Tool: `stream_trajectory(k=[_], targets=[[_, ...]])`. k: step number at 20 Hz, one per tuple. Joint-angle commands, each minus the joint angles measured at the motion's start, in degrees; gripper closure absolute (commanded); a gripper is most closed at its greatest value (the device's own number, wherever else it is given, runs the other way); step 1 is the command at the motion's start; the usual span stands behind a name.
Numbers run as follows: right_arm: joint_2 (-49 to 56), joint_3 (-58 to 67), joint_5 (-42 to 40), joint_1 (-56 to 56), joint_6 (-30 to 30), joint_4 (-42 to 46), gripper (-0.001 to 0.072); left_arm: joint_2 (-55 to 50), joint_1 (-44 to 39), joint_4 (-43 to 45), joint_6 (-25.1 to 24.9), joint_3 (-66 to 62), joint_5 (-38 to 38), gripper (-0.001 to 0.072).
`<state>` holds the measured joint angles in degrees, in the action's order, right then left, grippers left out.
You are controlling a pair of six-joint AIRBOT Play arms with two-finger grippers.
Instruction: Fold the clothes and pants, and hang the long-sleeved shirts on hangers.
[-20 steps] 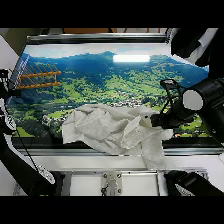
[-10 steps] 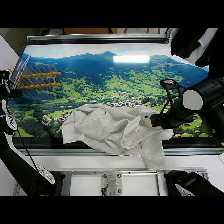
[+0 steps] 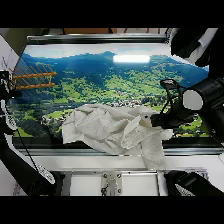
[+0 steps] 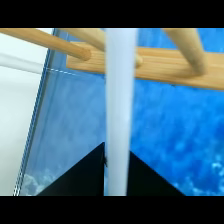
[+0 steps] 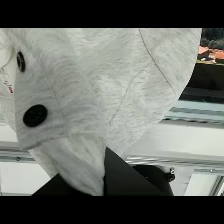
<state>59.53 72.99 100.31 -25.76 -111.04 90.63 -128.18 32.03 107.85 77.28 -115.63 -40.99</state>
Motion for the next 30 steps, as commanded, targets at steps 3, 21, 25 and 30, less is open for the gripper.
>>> stream_trajectory(k=[3,21,25,30], targets=[[0.0,0.0,0.0,0.0,0.0,0.0,0.0685,3.9,-0.2,0.0,0.1,-0.1,-1.7,0.0687],[0.0,0.0,0.0,0.0,0.0,0.0,0.0685,34.8,-16.0,-4.5,7.8,0.1,-20.6,0.0686],[0.0,0.0,0.0,0.0,0.0,0.0,0.0685,42.3,-26.5,-4.6,8.2,0.1,-28.0,0.0686],[0.0,0.0,0.0,0.0,0.0,0.0,0.0685,47.7,-38.1,-23.8,-11.4,0.1,-43.3,0.0686]])
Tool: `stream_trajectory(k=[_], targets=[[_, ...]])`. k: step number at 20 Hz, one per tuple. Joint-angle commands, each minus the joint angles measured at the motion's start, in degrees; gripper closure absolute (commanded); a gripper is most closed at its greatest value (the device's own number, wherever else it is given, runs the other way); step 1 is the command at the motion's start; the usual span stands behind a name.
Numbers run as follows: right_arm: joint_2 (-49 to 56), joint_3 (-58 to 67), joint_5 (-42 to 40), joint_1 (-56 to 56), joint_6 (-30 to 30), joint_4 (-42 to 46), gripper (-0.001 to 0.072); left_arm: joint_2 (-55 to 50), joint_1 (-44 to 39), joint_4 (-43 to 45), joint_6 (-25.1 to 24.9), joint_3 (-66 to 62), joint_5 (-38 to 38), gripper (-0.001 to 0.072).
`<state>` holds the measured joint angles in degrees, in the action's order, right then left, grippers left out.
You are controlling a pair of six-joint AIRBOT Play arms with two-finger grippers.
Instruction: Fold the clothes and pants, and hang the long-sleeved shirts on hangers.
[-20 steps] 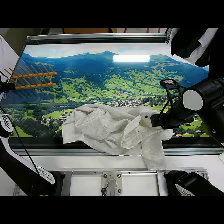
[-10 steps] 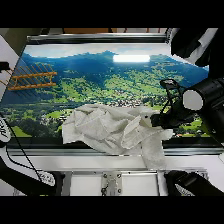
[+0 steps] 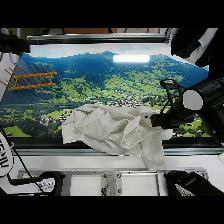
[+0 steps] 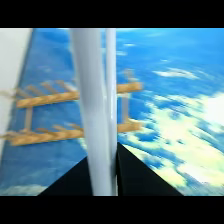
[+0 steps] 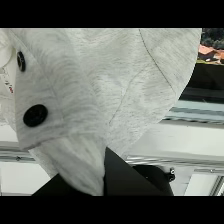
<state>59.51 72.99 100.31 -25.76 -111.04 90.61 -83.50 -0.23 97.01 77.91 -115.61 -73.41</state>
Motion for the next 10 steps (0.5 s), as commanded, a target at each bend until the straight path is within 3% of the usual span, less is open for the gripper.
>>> stream_trajectory(k=[1,2,4,8,10], targets=[[0.0,0.0,0.0,0.0,0.0,0.0,0.0685,3.2,-7.0,-19.5,-17.3,0.0,-15.9,0.0686],[0.0,0.0,0.0,0.0,0.0,0.0,0.0685,3.0,-7.9,-26.0,-22.2,0.0,-21.7,0.0686],[0.0,0.0,0.0,0.0,0.0,0.0,0.0685,2.3,-9.6,-30.7,-25.7,0.0,-31.7,0.0686],[0.0,0.0,0.0,0.0,0.0,0.0,0.0685,2.3,-11.2,-26.0,-26.0,3.4,-29.9,0.0687],[0.0,0.0,0.0,0.0,0.0,0.0,0.0685,2.3,-9.9,-26.7,-33.7,6.6,-31.6,0.0688]])
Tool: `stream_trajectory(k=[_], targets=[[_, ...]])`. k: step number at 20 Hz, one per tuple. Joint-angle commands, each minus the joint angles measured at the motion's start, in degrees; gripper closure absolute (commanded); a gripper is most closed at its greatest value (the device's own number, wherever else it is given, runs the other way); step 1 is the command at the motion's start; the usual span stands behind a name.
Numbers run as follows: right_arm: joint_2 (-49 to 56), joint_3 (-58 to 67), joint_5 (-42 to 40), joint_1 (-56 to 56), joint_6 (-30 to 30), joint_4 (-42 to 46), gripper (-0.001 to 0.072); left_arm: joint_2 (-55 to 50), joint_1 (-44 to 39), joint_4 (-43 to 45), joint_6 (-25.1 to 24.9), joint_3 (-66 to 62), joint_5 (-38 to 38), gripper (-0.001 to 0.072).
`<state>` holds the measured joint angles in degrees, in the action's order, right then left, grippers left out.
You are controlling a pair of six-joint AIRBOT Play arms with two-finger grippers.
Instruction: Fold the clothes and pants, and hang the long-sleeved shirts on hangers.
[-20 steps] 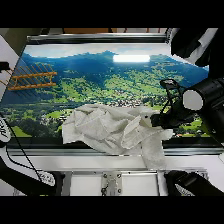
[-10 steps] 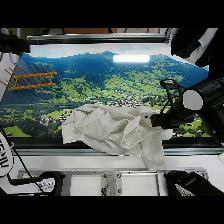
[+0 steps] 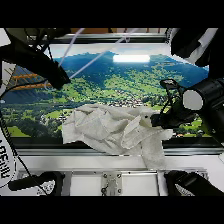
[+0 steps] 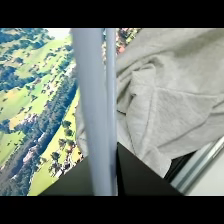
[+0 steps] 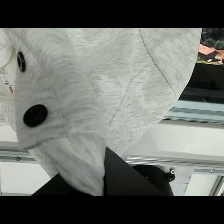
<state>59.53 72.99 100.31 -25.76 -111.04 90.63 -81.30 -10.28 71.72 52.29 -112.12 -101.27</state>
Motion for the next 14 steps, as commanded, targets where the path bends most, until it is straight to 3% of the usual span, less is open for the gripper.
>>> stream_trajectory(k=[1,3,7,14], targets=[[0.0,0.0,0.0,0.0,0.0,0.0,0.0685,0.9,0.9,-1.3,-12.1,6.1,-3.8,0.0688],[0.0,0.0,0.0,0.0,0.0,0.0,0.0685,3.7,3.0,-1.4,-19.6,13.5,-3.8,0.0688],[0.0,0.0,0.0,0.0,0.0,0.0,0.0685,11.3,9.2,-1.4,-29.9,27.8,-3.8,0.0688],[0.0,0.0,0.0,0.0,0.0,-0.1,0.0685,25.3,15.6,-1.7,-33.9,46.1,-3.8,0.0688]])
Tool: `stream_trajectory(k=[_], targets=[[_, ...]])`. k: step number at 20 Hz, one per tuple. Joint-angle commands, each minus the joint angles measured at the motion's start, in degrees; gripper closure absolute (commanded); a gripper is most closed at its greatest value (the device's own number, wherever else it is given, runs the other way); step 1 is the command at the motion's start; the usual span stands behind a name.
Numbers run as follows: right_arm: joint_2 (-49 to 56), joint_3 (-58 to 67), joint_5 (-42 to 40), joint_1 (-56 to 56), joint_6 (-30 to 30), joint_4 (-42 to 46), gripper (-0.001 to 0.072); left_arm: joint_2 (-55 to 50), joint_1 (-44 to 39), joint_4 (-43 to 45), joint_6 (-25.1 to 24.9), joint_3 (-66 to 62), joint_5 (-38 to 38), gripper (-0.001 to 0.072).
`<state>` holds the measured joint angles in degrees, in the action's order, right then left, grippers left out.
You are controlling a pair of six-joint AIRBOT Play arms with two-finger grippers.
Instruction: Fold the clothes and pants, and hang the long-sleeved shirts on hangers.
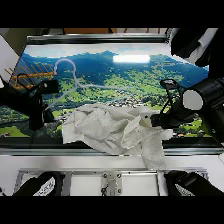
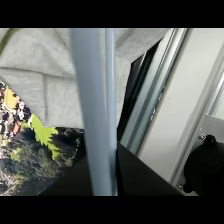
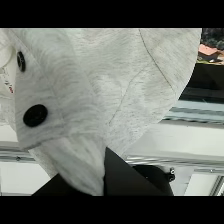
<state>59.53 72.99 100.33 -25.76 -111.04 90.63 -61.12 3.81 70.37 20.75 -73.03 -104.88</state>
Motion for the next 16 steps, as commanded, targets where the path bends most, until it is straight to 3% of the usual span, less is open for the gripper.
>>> stream_trajectory(k=[1,10,13,16], targets=[[0.0,0.0,0.0,0.0,0.0,0.0,0.0685,6.5,0.9,-1.2,-2.6,9.1,-0.1,0.0688],[0.0,0.0,0.1,0.0,0.0,-0.9,0.0685,6.1,-13.6,-3.0,-1.7,17.7,3.7,0.0688],[0.0,0.0,0.1,0.0,0.0,-0.9,0.0685,2.6,-14.8,-3.1,-0.1,17.5,8.1,0.0688],[0.0,0.1,0.2,0.0,0.0,-0.9,0.0685,-1.2,-14.5,-3.1,0.1,13.8,8.0,0.0688]])
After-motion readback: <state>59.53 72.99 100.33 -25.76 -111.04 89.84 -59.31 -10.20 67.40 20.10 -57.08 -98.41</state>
